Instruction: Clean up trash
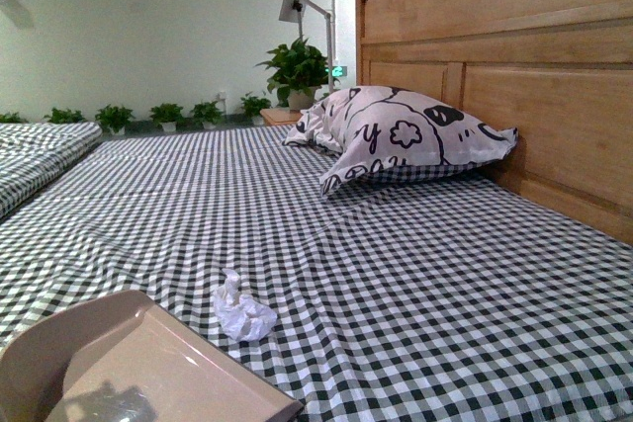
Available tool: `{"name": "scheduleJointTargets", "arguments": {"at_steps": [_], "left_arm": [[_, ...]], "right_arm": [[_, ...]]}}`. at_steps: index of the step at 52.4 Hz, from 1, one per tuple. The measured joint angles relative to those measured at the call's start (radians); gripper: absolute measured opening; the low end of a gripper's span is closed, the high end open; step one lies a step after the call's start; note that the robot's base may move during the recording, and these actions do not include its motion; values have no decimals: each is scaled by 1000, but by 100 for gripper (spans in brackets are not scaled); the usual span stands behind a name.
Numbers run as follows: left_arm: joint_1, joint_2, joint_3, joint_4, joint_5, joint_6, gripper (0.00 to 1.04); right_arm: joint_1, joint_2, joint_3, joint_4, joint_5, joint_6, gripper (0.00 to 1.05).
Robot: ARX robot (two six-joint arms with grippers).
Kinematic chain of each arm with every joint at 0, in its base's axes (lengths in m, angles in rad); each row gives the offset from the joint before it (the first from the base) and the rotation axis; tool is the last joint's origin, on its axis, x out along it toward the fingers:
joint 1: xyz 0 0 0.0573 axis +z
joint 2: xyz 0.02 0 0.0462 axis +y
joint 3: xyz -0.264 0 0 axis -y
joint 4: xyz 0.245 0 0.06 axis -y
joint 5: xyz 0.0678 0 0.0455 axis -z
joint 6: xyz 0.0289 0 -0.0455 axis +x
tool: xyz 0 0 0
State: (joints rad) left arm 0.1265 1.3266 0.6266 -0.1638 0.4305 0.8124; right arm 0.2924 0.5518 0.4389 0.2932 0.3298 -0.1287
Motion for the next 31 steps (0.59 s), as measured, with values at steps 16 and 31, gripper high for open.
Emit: {"name": "scheduleJointTargets", "arguments": {"at_steps": [16, 31], "left_arm": [[0, 1, 0, 0, 0, 3, 29], [0, 2, 0, 0, 4, 6, 29]], "right_arm": [[152, 388, 316, -428, -1, 16, 19], [211, 881, 632, -423, -147, 16, 19]]}}
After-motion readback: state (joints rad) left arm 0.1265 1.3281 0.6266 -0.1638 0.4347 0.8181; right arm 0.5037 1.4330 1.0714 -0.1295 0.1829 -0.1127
